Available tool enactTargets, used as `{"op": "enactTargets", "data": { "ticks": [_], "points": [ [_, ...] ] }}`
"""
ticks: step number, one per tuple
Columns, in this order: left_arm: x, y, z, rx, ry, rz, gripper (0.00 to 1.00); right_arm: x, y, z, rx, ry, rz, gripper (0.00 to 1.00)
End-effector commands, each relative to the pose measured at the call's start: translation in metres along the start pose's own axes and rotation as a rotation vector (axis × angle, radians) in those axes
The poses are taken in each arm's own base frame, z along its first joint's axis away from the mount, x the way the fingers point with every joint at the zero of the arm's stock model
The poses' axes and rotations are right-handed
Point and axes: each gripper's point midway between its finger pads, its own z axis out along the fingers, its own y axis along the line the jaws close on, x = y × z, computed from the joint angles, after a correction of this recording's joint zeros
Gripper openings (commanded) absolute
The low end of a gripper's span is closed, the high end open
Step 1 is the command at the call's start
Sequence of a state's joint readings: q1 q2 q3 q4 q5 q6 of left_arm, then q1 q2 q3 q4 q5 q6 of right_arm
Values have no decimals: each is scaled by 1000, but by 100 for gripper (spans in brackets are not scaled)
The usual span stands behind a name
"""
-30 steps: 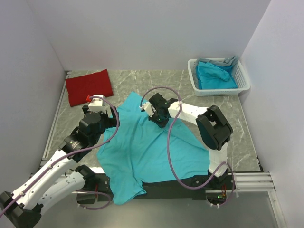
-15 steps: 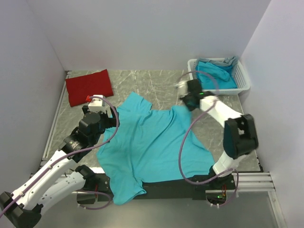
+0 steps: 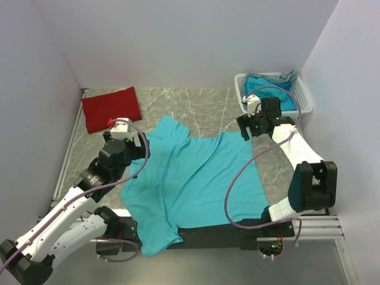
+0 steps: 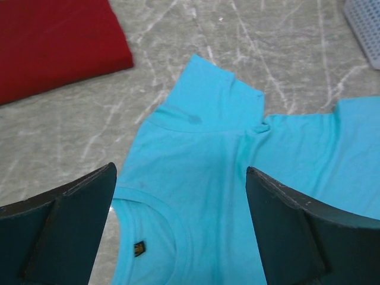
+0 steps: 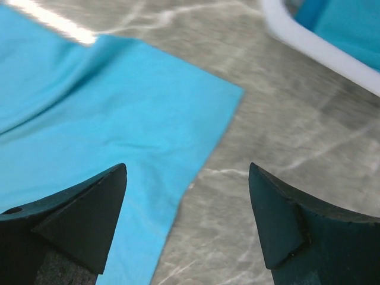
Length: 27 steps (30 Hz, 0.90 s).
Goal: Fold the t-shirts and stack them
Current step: Flatten the tshirt out
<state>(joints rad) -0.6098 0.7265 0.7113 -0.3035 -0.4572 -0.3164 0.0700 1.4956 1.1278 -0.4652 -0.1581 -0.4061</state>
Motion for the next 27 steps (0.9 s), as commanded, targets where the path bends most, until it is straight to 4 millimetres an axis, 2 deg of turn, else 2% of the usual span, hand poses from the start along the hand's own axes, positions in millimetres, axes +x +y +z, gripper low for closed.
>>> {"op": "enactTargets", "data": {
  "ticks": [1, 2, 3, 4, 5, 6, 7, 8, 9, 10, 11, 12, 13, 14, 15, 16, 17, 18, 19, 20, 21, 22, 23, 24, 25, 26, 27],
  "points": [
    [-32, -15, 5, 84, -60, -101, 96, -32, 27, -37, -168, -169, -46, 90],
    [-42, -22, 6, 125, -70, -116, 95, -40, 40, -46, -230, -227, -65, 90],
    [-39, -26, 17, 134, -38, -134, 95, -54, 43, -64, -230, -310, -91, 90],
    [-41, -29, 24, 161, -14, -152, 95, -55, 50, -70, -254, -335, -73, 90],
    [-58, -34, 28, 182, -21, -166, 93, -59, 55, -78, -274, -370, -74, 91],
    [-47, -37, 48, 177, 43, -165, 92, -66, 68, -90, -340, -429, -92, 95],
    [-47, -50, 55, 245, 83, -169, 90, -61, 78, -91, -391, -434, -86, 97],
    [-68, -54, 63, 286, 56, -185, 87, -58, 86, -93, -445, -445, -94, 98],
    [-57, -62, 83, 336, 120, -204, 86, -52, 111, -104, -610, -463, -101, 98],
    [-59, -61, 94, 357, 137, -230, 85, -43, 114, -103, -654, -468, -106, 98],
    [-72, -73, 99, 435, 144, -245, 85, -41, 121, -107, -709, -473, -112, 98],
    [-58, -74, 123, 439, 198, -268, 83, -33, 116, -106, -725, -448, -69, 97],
    [-55, -74, 135, 441, 219, -279, 83, -35, 115, -109, -736, -454, -77, 96],
    [-66, -73, 147, 451, 210, -287, 82, -35, 111, -109, -726, -443, -67, 95],
    [-43, -68, 172, 424, 276, -305, 82, -34, 109, -106, -715, -427, -52, 94],
    [-38, -65, 185, 417, 290, -313, 82, -33, 102, -102, -673, -404, -34, 94],
    [-46, -61, 198, 413, 280, -313, 83, -33, 99, -100, -654, -397, -33, 93],
    [-21, -53, 222, 380, 337, -312, 84, -30, 97, -96, -642, -376, -23, 93],
    [-9, -48, 231, 355, 381, -311, 85, -29, 94, -94, -625, -368, -28, 92],
    [-22, -43, 244, 345, 361, -301, 84, -27, 89, -90, -598, -347, -21, 91],
    [1, -30, 263, 291, 403, -279, 84, -24, 86, -87, -594, -329, -7, 91],
    [11, -24, 269, 262, 437, -269, 84, -24, 84, -86, -588, -324, -8, 90],
    [-2, -23, 280, 255, 414, -255, 82, -23, 82, -84, -576, -314, -4, 90],
    [20, -17, 293, 234, 458, -236, 81, -22, 80, -83, -572, -307, 3, 89],
    [24, -15, 300, 228, 469, -228, 78, -22, 79, -82, -568, -306, 4, 89],
    [18, -16, 306, 232, 469, -217, 75, -22, 79, -82, -569, -304, 7, 89],
    [33, -13, 315, 224, 497, -208, 74, -22, 78, -83, -569, -307, 8, 89]
  ]
}}
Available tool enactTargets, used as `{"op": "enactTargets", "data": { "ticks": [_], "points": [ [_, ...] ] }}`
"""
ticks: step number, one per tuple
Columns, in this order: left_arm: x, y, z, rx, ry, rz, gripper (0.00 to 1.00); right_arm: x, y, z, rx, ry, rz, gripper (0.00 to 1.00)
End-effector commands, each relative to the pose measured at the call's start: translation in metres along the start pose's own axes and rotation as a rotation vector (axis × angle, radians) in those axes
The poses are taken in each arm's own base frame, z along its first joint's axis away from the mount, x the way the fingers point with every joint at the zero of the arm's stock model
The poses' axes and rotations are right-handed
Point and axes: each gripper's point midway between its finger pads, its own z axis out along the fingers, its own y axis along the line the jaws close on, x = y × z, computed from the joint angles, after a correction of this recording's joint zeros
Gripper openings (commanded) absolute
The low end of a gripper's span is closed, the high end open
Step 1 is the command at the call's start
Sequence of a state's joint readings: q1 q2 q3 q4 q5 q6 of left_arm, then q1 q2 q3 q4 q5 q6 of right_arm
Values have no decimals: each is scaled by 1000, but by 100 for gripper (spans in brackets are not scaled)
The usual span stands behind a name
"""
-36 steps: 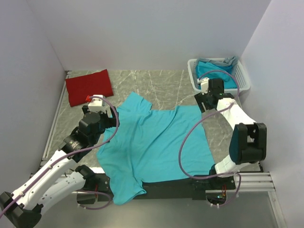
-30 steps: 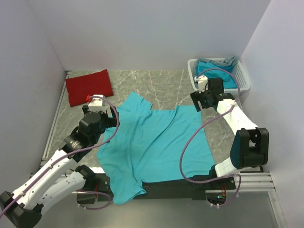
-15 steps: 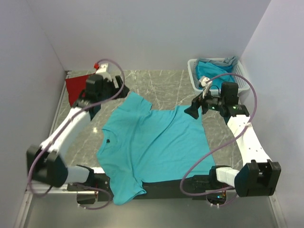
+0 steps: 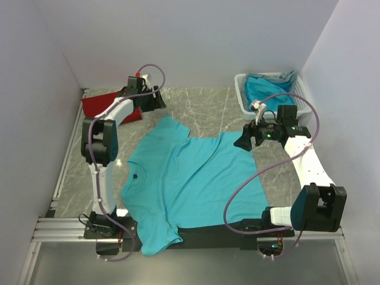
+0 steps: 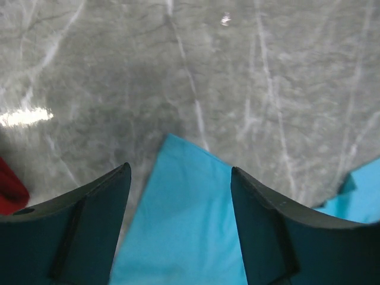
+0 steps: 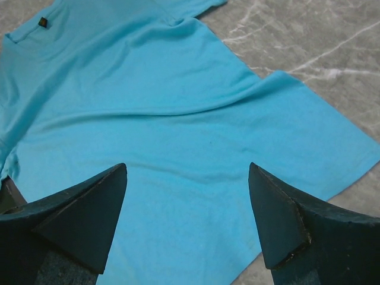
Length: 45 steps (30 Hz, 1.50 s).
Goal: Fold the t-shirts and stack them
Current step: Flatten the tshirt out
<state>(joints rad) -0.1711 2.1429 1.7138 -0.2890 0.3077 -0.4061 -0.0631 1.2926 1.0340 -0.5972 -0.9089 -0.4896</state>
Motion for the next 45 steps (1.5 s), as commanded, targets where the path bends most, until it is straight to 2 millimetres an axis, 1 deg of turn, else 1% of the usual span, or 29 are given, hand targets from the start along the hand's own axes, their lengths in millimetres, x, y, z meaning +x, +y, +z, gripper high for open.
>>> {"op": "enactTargets", "data": {
  "ticks": [1, 2, 3, 5, 7, 9, 11, 13, 15, 17, 18, 19, 20, 21, 22, 23, 27, 28, 30, 31, 32, 35, 41, 44, 45],
  "points": [
    [-23, -2, 5, -20, -15, 73, 73, -10, -6, -7, 28, -11, -16, 89],
    [-20, 4, 8, -39, -2, 73, 70, -9, -7, -7, 30, -11, -18, 89],
    [-15, 12, 16, -60, 16, 81, 69, -9, -7, -8, 31, -12, -21, 89],
    [-15, 17, 20, -83, 21, 100, 66, -9, -9, -10, 37, -11, -23, 89],
    [-7, 21, 23, -92, 43, 129, 63, -8, -11, -11, 40, -9, -21, 89],
    [-3, 25, 26, -101, 53, 155, 63, -6, -12, -12, 41, -5, -12, 89],
    [0, 22, 28, -91, 64, 171, 64, -6, -13, -13, 38, -7, -15, 89],
    [10, 23, 39, -86, 100, 185, 64, -5, -14, -13, 33, -3, -6, 89],
    [14, 23, 44, -95, 112, 195, 64, -4, -15, -15, 34, -4, -2, 89],
    [14, 18, 49, -97, 117, 211, 63, -4, -15, -15, 32, -8, 0, 89],
    [20, 19, 54, -99, 130, 219, 63, -4, -16, -17, 38, -12, 0, 89],
    [16, 13, 55, -94, 122, 228, 62, -4, -16, -18, 37, -12, 1, 89],
    [23, 16, 59, -99, 143, 233, 61, -4, -17, -18, 35, -12, 6, 89],
    [24, 16, 61, -107, 147, 239, 61, -3, -18, -19, 35, -13, 9, 89],
    [24, 12, 62, -107, 149, 249, 59, -3, -18, -19, 34, -13, 11, 89],
    [28, 13, 64, -113, 161, 253, 58, -2, -19, -19, 33, -11, 16, 89],
    [36, 17, 64, -146, 177, 267, 55, 0, -20, -20, 31, -10, 20, 89],
    [41, 21, 64, -162, 185, 266, 55, 0, -21, -20, 32, -8, 24, 89],
    [38, 20, 59, -162, 171, 265, 55, 1, -21, -20, 29, -7, 26, 89],
    [43, 24, 58, -170, 179, 262, 55, 0, -21, -20, 29, -8, 25, 89],
    [40, 22, 55, -167, 169, 263, 55, 1, -22, -19, 28, -6, 26, 89],
    [41, 22, 52, -142, 180, 258, 54, 3, -23, -20, 30, -3, 32, 89],
    [58, 22, 51, -95, 251, 264, 50, 3, -24, -21, 27, -6, 38, 89],
    [62, 23, 48, -105, 259, 273, 49, 4, -24, -21, 22, -6, 48, 89],
    [65, 28, 48, -129, 263, 278, 49, 4, -25, -22, 22, -7, 47, 89]
  ]
}}
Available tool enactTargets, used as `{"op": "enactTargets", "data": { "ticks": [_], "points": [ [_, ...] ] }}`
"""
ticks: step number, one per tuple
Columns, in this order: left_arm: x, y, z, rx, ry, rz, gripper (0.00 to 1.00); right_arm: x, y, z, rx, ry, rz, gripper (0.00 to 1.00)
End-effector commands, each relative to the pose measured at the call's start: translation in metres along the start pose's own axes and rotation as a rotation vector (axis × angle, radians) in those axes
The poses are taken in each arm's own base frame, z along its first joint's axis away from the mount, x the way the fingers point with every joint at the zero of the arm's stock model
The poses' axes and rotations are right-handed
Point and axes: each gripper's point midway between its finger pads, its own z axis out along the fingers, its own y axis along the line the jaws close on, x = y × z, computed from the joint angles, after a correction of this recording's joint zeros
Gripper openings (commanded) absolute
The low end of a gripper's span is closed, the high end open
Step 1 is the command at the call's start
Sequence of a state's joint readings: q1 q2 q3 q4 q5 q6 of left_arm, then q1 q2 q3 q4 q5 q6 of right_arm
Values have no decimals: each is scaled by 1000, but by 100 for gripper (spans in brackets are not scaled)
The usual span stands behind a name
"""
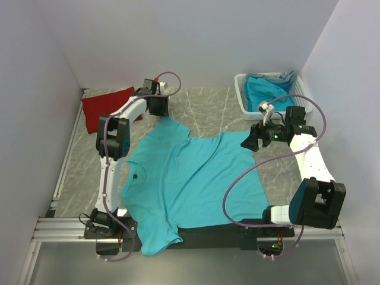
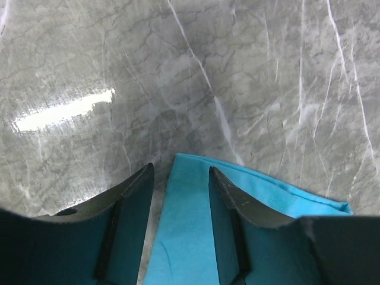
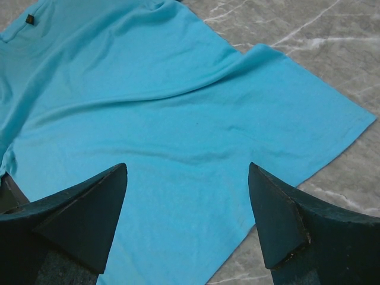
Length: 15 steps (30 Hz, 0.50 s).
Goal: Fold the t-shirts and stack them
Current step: Flatten the tshirt out
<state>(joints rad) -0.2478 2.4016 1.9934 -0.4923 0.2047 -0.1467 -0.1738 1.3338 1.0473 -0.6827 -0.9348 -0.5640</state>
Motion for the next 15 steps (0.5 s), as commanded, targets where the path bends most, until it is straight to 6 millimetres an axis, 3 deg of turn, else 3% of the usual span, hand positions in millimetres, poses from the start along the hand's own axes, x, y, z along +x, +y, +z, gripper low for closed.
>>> {"op": "enactTargets", "data": {
  "ticks": [1, 6, 9, 15],
  "points": [
    [28, 3, -8, -30, 93, 22, 49, -14, -1, -6, -12, -28, -19, 88],
    [31, 4, -9, -81, 99, 49, 48, -13, -2, -5, -17, -24, -12, 88],
    [33, -7, -6, -103, 104, 84, 47, -14, -2, -6, -20, -26, -9, 88],
    [40, -9, -4, -161, 121, 117, 35, -13, -2, -8, -19, -31, -1, 88]
  ]
}}
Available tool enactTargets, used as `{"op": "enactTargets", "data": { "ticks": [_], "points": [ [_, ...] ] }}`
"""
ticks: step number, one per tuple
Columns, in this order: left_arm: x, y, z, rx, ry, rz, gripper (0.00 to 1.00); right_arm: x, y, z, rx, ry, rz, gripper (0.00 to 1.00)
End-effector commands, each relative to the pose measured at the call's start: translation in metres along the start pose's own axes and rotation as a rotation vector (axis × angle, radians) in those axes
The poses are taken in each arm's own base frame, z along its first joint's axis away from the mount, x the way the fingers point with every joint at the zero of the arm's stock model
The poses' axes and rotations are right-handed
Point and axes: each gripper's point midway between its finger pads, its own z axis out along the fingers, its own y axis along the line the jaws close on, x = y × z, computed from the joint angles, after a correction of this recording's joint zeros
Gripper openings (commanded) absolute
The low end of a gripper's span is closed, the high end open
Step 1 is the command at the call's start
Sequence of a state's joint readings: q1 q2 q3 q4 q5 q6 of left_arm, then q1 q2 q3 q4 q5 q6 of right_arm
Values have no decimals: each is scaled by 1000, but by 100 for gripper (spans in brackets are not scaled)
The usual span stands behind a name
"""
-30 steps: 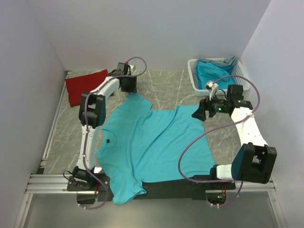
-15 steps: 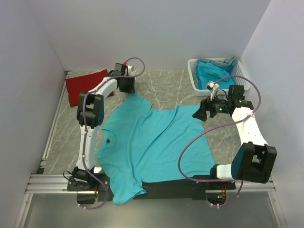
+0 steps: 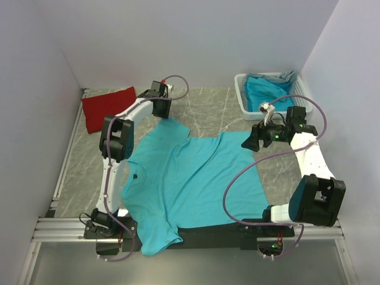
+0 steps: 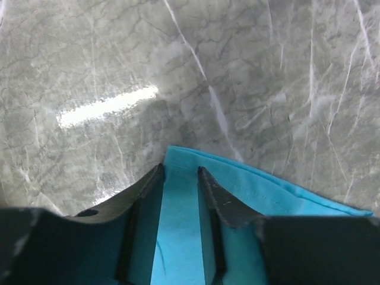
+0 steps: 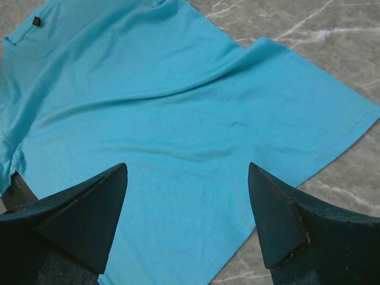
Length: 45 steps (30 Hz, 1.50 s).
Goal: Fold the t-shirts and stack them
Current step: Flatten the tshirt out
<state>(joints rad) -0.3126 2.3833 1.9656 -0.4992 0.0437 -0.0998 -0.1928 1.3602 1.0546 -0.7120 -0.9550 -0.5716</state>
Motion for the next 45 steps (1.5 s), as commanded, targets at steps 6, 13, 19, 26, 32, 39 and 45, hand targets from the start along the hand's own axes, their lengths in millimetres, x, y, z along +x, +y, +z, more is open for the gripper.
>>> {"op": "enactTargets", "data": {
  "ticks": [6, 13, 19, 26, 32, 39, 45],
  "points": [
    [45, -2, -8, -99, 130, 59, 33, -19, 0, -8, -9, -39, -38, 88],
    [50, -5, -6, -175, 130, 94, 11, -19, 0, -10, -4, -44, -33, 88],
    [14, 12, -34, -184, 20, -5, 0, -13, -8, -8, 17, -23, -18, 86],
    [-24, 26, -80, -36, -152, -174, 0, -2, -45, -4, 180, 23, 46, 74],
    [-33, 20, -95, 51, -181, -208, 0, 5, -95, 1, 391, 96, 118, 66],
    [-46, 15, -113, 108, -228, -235, 0, 6, -137, 31, 540, 185, 109, 62],
    [-44, 10, -116, 133, -233, -236, 0, 2, -162, 60, 604, 247, 62, 52]
  ]
}}
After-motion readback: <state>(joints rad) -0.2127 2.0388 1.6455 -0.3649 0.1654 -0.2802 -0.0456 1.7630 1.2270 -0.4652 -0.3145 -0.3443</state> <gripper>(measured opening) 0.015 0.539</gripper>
